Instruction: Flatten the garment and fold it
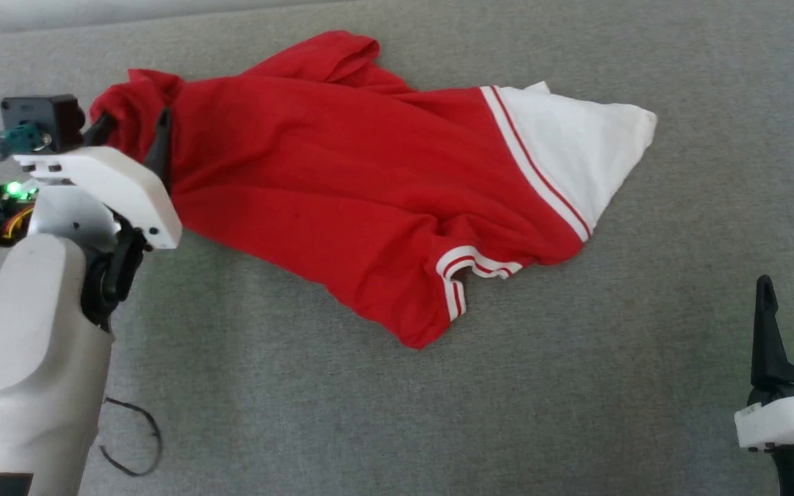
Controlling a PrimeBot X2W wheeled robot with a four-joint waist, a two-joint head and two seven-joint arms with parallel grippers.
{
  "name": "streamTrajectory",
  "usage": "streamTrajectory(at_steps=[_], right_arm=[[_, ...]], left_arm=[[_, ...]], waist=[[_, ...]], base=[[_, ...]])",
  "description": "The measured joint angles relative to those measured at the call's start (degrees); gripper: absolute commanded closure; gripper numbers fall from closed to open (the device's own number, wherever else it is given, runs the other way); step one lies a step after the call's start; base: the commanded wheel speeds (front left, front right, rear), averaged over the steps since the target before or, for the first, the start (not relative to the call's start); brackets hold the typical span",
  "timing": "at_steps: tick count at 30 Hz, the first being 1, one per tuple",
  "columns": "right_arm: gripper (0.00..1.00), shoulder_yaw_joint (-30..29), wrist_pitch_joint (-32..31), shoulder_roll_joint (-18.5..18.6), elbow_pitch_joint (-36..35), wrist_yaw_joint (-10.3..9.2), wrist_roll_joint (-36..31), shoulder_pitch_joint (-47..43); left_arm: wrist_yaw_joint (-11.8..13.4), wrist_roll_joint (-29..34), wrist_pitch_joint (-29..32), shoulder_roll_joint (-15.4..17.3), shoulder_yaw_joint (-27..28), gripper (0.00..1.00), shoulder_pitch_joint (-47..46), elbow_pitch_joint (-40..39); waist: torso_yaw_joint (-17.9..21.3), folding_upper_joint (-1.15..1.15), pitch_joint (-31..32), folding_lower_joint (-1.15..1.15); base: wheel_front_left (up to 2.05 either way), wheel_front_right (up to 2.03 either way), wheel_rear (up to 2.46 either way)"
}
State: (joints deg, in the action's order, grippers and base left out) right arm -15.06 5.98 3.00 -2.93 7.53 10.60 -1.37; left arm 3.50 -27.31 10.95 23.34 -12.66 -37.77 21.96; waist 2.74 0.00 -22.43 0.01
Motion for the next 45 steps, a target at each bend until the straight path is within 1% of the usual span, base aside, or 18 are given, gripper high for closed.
streamTrajectory(at_steps=[3,7,9,12,16,18,20,24,27,29,32,33,34,37,39,41,43,45], right_arm=[[0.00,0.22,-0.41,-0.01,0.18,0.01,-0.13,0.24],[0.00,0.35,-0.52,0.01,0.80,0.01,-0.12,0.13],[0.00,0.41,-0.86,0.00,1.24,0.01,-0.11,0.01],[0.00,0.57,-0.99,0.01,1.72,0.01,0.05,-0.23],[0.00,1.13,-1.26,0.00,2.00,0.01,0.12,-0.40],[0.00,1.35,-1.36,0.00,1.99,0.01,0.49,-0.48],[0.00,1.51,-1.42,0.00,1.93,0.01,0.66,-0.49],[0.00,1.75,-1.43,0.00,2.02,0.01,1.04,-0.49],[0.00,2.00,-1.42,0.00,2.12,0.01,1.08,-0.44],[0.00,2.03,-1.42,0.00,2.13,0.01,1.07,-0.41],[0.00,2.00,-1.43,-0.01,2.11,0.01,1.07,-0.27],[0.00,1.97,-1.43,-0.01,2.10,0.01,1.05,-0.21],[0.00,1.92,-1.43,0.00,2.11,0.01,1.05,-0.16],[0.00,1.48,-1.44,-0.01,2.24,0.01,1.04,-0.14],[0.00,1.24,-1.42,0.01,2.58,0.01,1.02,-0.16],[0.00,1.23,-1.40,0.00,2.97,0.01,1.07,-0.22],[0.00,1.21,-1.35,0.00,3.28,0.01,1.09,-0.31],[0.00,1.22,-1.35,-0.01,3.59,0.01,1.09,-0.58]], left_arm=[[-0.43,0.01,-2.58,0.04,0.11,0.00,-0.35,-1.59],[-1.65,0.02,-1.49,-0.02,-1.43,0.00,-0.52,-7.30],[-2.36,-0.16,1.09,-0.25,-2.81,0.00,-0.36,-10.71],[-2.48,-1.53,6.56,-1.04,-5.17,0.00,0.50,-14.99],[-2.45,-3.71,15.34,-2.56,-9.28,0.00,4.49,-17.74],[-1.91,-4.66,18.86,-3.67,-11.15,0.00,7.04,-18.17],[-0.92,-5.08,20.95,-4.37,-12.43,0.00,9.34,-18.18],[1.74,-7.56,21.39,-7.09,-11.88,0.00,12.23,-15.21],[3.16,-8.00,19.70,-8.87,-11.49,0.00,12.78,-11.82],[3.67,-7.98,18.17,-9.67,-11.20,0.00,12.74,-9.53],[3.68,-7.39,15.61,-10.48,-11.03,0.00,11.52,-6.71],[3.57,-7.31,14.79,-10.66,-11.10,0.67,10.90,-6.03],[3.39,-7.34,14.06,-10.88,-10.98,1.00,10.35,-5.26],[2.07,-7.67,12.40,-11.45,-10.81,1.00,9.57,-3.82],[2.07,-7.65,10.99,-11.46,-10.46,1.00,9.64,-3.55],[2.12,-7.87,10.13,-10.72,-9.33,1.00,10.20,-3.93],[2.64,-7.78,9.67,-8.53,-8.17,1.00,11.07,-5.55],[3.57,-5.86,9.62,-4.68,-7.46,1.00,11.38,-8.37]], waist=[[-0.61,0.00,0.41,0.00],[-1.51,0.00,2.27,-0.01],[-2.22,0.00,3.52,-0.01],[-3.27,0.00,5.38,-0.02],[-4.37,0.01,7.32,-0.03],[-4.75,0.01,7.77,-0.03],[-4.80,0.01,7.65,-0.03],[-4.33,0.01,6.64,-0.02],[-3.65,0.01,5.58,-0.01],[-3.20,0.01,4.92,-0.01],[-2.56,0.01,4.08,-0.02],[-2.35,0.01,3.89,-0.02],[-2.16,0.01,3.74,-0.01],[-1.92,0.01,3.79,-0.01],[-1.94,0.01,4.28,-0.01],[-2.08,0.01,5.07,0.00],[-2.30,0.01,6.08,-0.01],[-2.55,0.01,7.17,-0.01]], base=[[0.00,0.00,0.00],[0.00,0.00,0.00],[0.00,0.00,0.00],[0.00,0.00,0.00],[0.00,0.00,0.00],[0.00,0.00,0.00],[0.00,0.00,0.00],[0.00,0.00,0.00],[0.00,0.00,0.00],[0.00,0.00,0.00],[0.00,0.00,0.00],[0.00,0.00,0.00],[0.00,0.00,0.00],[0.00,0.00,0.00],[0.00,0.00,0.00],[0.00,0.00,0.00],[0.00,0.00,0.00],[0.00,0.00,0.00]])
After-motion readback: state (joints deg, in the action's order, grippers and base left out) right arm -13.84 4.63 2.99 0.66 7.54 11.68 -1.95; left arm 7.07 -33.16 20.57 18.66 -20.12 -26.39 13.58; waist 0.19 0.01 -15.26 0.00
